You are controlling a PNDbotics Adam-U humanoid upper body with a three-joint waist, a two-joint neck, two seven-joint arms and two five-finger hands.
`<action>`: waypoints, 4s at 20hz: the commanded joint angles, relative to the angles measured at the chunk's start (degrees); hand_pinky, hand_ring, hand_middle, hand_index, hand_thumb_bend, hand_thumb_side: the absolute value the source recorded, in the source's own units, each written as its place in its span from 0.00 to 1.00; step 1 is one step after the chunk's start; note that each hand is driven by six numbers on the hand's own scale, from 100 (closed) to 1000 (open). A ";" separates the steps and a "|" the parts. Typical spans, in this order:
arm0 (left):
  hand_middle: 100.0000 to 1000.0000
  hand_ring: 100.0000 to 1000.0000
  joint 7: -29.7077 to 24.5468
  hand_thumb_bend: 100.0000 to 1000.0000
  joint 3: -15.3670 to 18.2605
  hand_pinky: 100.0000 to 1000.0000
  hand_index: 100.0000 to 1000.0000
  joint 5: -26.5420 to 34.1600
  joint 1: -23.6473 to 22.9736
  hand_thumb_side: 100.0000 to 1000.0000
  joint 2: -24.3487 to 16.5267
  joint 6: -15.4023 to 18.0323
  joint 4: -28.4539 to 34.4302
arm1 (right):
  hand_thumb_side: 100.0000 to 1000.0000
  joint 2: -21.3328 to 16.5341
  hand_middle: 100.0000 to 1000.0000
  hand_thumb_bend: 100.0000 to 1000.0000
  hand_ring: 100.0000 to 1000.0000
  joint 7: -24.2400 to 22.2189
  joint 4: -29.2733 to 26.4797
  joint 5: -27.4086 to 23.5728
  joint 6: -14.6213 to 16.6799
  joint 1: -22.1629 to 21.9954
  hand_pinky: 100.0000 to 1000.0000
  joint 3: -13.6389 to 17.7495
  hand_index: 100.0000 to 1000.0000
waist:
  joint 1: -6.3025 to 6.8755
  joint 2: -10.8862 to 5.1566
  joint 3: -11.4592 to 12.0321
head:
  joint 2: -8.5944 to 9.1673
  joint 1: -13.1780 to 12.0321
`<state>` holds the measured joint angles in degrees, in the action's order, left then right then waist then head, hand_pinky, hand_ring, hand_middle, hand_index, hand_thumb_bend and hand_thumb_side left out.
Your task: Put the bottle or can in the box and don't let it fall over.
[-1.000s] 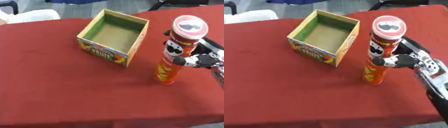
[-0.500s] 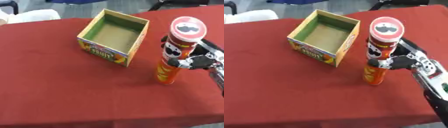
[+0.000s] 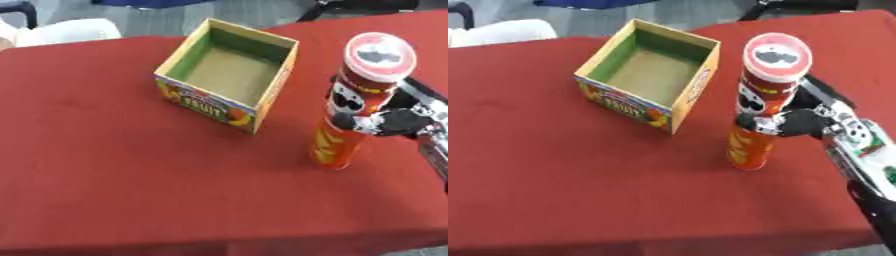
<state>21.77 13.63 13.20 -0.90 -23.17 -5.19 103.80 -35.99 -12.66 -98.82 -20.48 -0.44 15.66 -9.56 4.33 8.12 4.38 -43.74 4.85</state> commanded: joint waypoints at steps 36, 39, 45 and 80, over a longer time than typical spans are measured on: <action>0.71 0.79 -0.46 0.39 0.27 0.71 0.77 0.03 0.72 0.76 -1.43 -0.15 0.53 | 0.22 7.05 0.45 0.57 0.64 5.32 2.71 2.92 -7.78 30.17 0.76 -0.86 0.51 | -0.67 -0.69 1.03 | 1.15 -0.16; 0.71 0.79 -0.55 0.39 0.19 0.71 0.77 0.07 0.81 0.76 -1.39 -0.16 0.53 | 0.21 9.57 0.45 0.57 0.64 5.78 7.78 5.70 -8.27 35.08 0.76 -1.21 0.51 | -0.59 -0.58 1.25 | 1.22 0.27; 0.71 0.79 -0.83 0.39 -0.06 0.71 0.77 0.20 1.36 0.76 -1.27 -0.16 0.59 | 0.19 14.92 0.45 0.58 0.63 6.63 19.09 14.13 -7.20 41.52 0.76 -1.20 0.51 | -0.39 -0.09 1.92 | 1.67 0.99; 0.71 0.79 -1.09 0.39 -0.07 0.71 0.77 0.29 1.81 0.76 -1.27 -0.13 0.63 | 0.35 16.81 0.91 0.76 0.83 10.44 26.84 23.71 -1.54 43.69 0.81 2.19 0.88 | -0.21 0.23 1.69 | 2.13 0.93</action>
<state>20.69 12.94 13.61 0.75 -23.10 -5.53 103.78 -17.37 -3.09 -69.78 3.87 -1.79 58.38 -8.15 4.11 9.42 6.01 -41.70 6.03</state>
